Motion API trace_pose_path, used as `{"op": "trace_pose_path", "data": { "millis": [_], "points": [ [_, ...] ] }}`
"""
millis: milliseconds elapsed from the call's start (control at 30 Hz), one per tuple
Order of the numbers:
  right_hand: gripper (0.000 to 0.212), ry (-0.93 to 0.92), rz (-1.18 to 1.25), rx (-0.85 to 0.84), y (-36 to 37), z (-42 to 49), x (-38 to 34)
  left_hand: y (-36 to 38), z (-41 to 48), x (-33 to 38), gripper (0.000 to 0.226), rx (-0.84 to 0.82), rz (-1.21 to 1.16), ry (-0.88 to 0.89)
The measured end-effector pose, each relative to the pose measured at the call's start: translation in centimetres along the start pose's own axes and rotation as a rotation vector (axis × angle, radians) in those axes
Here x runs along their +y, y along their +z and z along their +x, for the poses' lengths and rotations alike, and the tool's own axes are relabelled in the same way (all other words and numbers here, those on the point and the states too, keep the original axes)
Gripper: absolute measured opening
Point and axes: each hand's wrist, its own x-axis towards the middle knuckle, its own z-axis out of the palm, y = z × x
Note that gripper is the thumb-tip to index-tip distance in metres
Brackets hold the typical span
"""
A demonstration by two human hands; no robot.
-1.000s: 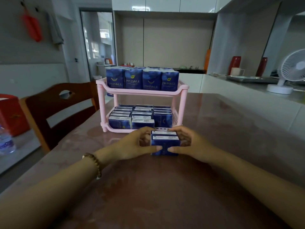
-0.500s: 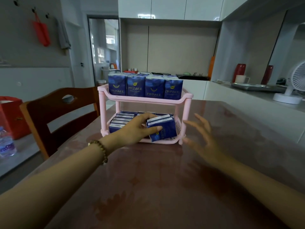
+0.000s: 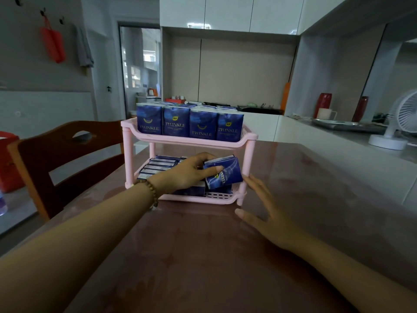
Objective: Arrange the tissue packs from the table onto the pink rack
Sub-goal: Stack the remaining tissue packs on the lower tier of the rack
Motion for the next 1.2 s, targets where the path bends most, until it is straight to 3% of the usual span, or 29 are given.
{"op": "trace_pose_path", "data": {
  "millis": [267,567,800,967,1100,1200],
  "points": [
    [0.078,-0.004,-0.003,0.002,0.1,-0.1,-0.1,-1.0,0.5,-1.1,0.028,-0.025,0.101,-0.019],
    [0.077,0.010,-0.051,-0.022,0.0,-0.2,-0.2,-0.6,1.0,-1.8,0.029,-0.047,0.427,0.113],
    [0.076,0.006,-0.060,-0.032,0.0,-0.1,-0.2,-0.6,1.3,-2.0,0.043,-0.133,0.655,0.113],
    [0.078,0.003,-0.091,-0.046,0.0,0.0,-0.2,-0.5,1.0,-1.9,0.054,-0.119,0.958,0.084],
    [0.080,-0.012,-0.137,-0.053,0.1,0.1,0.0,-0.1,-0.3,-2.3,0.060,-0.065,0.988,0.141],
    [0.080,-0.025,-0.156,-0.048,0.1,0.1,0.1,0.0,-0.6,-3.1,0.054,-0.138,1.035,0.106]
  ]
}}
